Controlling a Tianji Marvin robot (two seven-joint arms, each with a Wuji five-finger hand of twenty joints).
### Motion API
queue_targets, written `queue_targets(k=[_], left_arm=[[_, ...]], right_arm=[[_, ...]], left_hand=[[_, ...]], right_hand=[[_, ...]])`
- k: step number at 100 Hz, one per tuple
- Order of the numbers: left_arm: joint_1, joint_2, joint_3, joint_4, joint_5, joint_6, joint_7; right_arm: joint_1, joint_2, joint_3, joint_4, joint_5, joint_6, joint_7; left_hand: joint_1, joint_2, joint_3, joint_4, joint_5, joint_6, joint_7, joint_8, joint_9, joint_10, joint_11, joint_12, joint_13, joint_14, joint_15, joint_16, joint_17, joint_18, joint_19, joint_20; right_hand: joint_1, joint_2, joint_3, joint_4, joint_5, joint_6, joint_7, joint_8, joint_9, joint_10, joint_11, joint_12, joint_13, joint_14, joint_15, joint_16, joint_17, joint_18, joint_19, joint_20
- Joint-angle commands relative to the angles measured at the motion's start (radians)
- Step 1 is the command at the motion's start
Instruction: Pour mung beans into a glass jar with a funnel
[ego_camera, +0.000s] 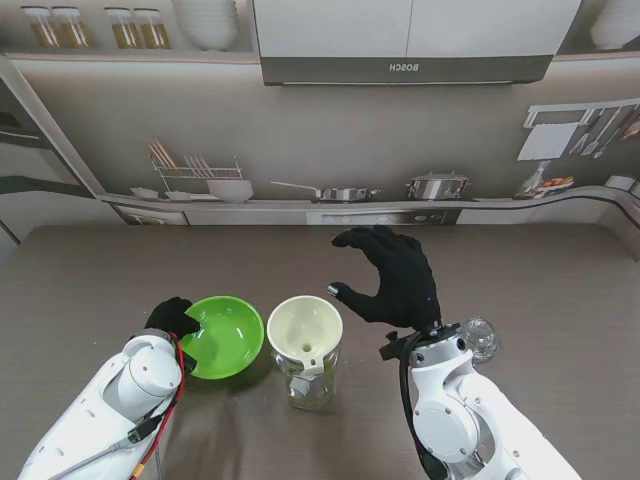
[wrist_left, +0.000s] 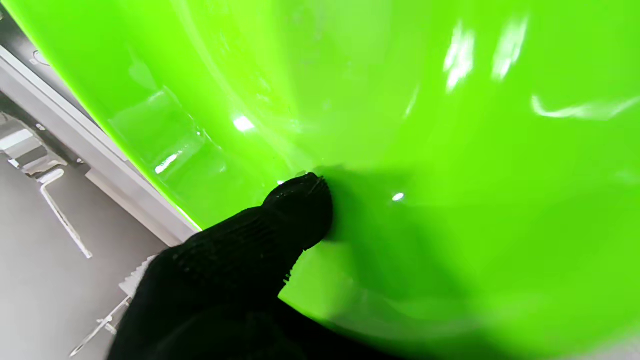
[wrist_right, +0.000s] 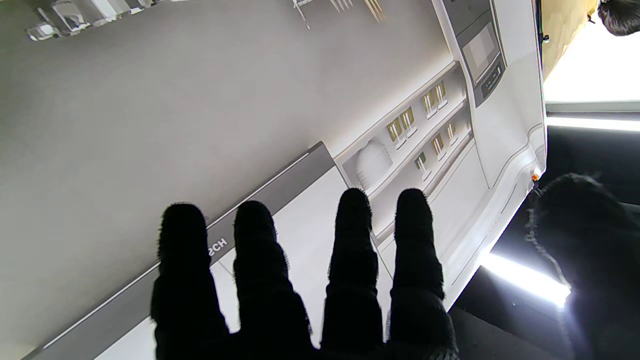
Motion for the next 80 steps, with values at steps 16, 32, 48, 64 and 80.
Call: queue_targets(k=[16,32,48,64,80], left_arm=[[0.018,0.012,-0.014,-0.004,0.018,-0.017,-0.043],[0.025,0.022,-0.022,-0.011,0.034,-0.029,-0.075],[0.036,0.027,-0.036,-0.021,0.034,-0.047,-0.090],[0.054,0.033,-0.063,-0.040,0.025,-0.076,-0.111],[0.080,0.036,-0.103,-0.075,0.022,-0.134,-0.111]], right_arm=[[-0.002,-0.004,-0.003,0.000,0.001,-0.004,0.014],[-0.002,-0.004,-0.003,0.000,0.000,-0.003,0.013],[-0.002,-0.004,-0.003,0.000,0.000,-0.004,0.015],[-0.001,-0.003,-0.003,0.000,-0.001,-0.004,0.016],[-0.001,-0.003,-0.003,0.000,0.000,-0.003,0.018]], left_hand=[[-0.153,-0.012,0.105,0.060,-0.021,-0.007,-0.208,-0.032,-0.111,-0.011,-0.013,-0.256,-0.144,0.033,-0.277,-0.162,-0.094,-0.017,-0.100,-0.025],[-0.266,-0.029,0.102,0.094,-0.053,0.005,-0.307,-0.118,-0.169,-0.007,-0.057,-0.326,-0.220,0.023,-0.357,-0.224,-0.137,-0.026,-0.201,-0.056],[-0.354,-0.039,0.029,0.083,-0.110,0.005,-0.366,-0.181,-0.246,-0.013,-0.098,-0.392,-0.314,0.016,-0.436,-0.286,-0.184,-0.037,-0.360,-0.109],[-0.447,-0.032,-0.057,0.077,-0.150,-0.024,-0.391,-0.229,-0.314,-0.017,-0.125,-0.457,-0.387,0.005,-0.494,-0.341,-0.195,-0.037,-0.547,-0.149],[-0.434,0.024,-0.292,0.106,-0.183,-0.062,-0.400,-0.259,-0.367,-0.044,-0.133,-0.488,-0.435,-0.004,-0.525,-0.359,-0.169,-0.054,-0.789,-0.095]], right_hand=[[-0.023,-0.003,0.021,0.019,-0.017,0.003,-0.002,0.019,-0.024,0.005,-0.004,-0.008,0.012,-0.028,0.002,-0.002,0.000,0.033,0.011,-0.018],[-0.024,-0.003,0.021,0.019,-0.017,0.004,-0.001,0.019,-0.023,0.007,-0.004,-0.008,0.012,-0.026,0.002,-0.002,0.000,0.033,0.011,-0.019],[-0.024,-0.004,0.022,0.019,-0.016,0.006,0.000,0.019,-0.023,0.008,-0.004,-0.008,0.012,-0.027,0.002,-0.002,0.001,0.033,0.012,-0.020],[-0.024,-0.003,0.022,0.019,-0.016,0.006,0.001,0.018,-0.023,0.007,-0.004,-0.008,0.013,-0.027,0.003,-0.002,0.001,0.033,0.013,-0.020],[-0.024,-0.004,0.021,0.018,-0.017,0.006,0.001,0.018,-0.022,0.007,-0.004,-0.008,0.012,-0.026,0.002,-0.002,0.000,0.033,0.013,-0.021]])
